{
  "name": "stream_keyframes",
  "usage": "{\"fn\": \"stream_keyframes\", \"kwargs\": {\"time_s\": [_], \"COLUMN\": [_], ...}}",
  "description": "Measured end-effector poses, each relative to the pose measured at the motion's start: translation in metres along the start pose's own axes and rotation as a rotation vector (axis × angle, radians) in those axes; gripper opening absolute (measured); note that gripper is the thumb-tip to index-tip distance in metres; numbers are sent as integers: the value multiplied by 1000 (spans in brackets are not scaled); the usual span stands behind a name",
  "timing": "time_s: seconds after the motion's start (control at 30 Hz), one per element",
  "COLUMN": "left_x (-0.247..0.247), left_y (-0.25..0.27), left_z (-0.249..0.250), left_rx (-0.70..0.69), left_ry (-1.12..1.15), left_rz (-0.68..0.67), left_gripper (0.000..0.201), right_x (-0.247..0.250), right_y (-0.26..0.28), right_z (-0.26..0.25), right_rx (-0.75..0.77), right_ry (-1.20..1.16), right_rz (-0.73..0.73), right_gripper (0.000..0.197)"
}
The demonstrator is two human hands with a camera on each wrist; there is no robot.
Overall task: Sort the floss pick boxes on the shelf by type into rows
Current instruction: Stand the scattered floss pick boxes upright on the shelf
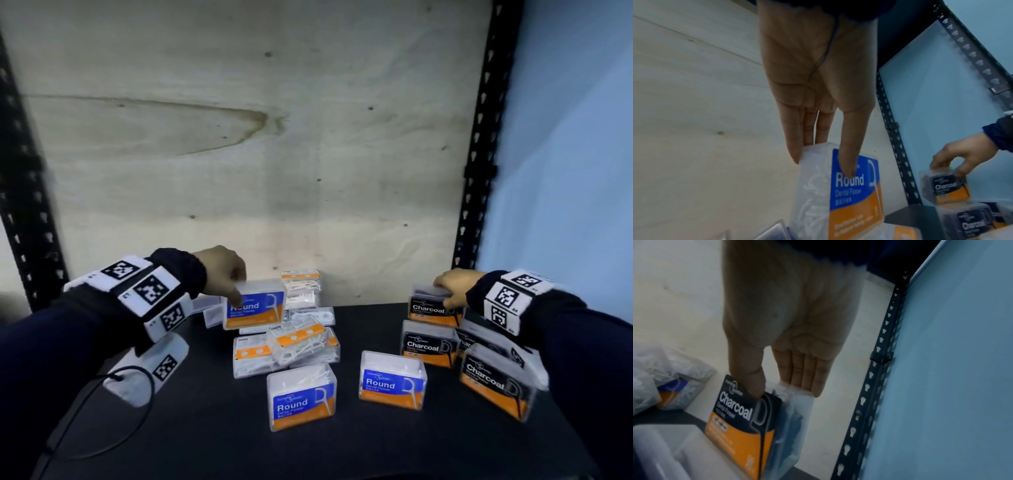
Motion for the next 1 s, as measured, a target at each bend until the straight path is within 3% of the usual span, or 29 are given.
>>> {"fn": "stream_keyframes", "kwargs": {"time_s": [0.33,0.67,1.0], "left_x": [-2,-19,-27], "left_y": [2,16,26], "left_z": [29,27,67], "left_rx": [-59,-61,-209], "left_ry": [3,14,32], "left_rz": [-11,-56,-24], "left_gripper": [44,46,54], "right_x": [-9,-39,-31], "right_y": [-9,-12,-5], "right_z": [-22,-38,-52], "right_rx": [44,88,143], "right_ry": [29,105,40], "right_rz": [10,-117,-144], "right_gripper": [50,49,48]}}
Point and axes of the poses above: each hand's wrist, its own y-axis away from the middle knuckle, its own x-axis out of the back of the hand, z = x × y, the point moved 9 cm from there along -y, towards the middle knuckle, and after that the axes turned 11 degrees about -x, right-handed, at the moved point
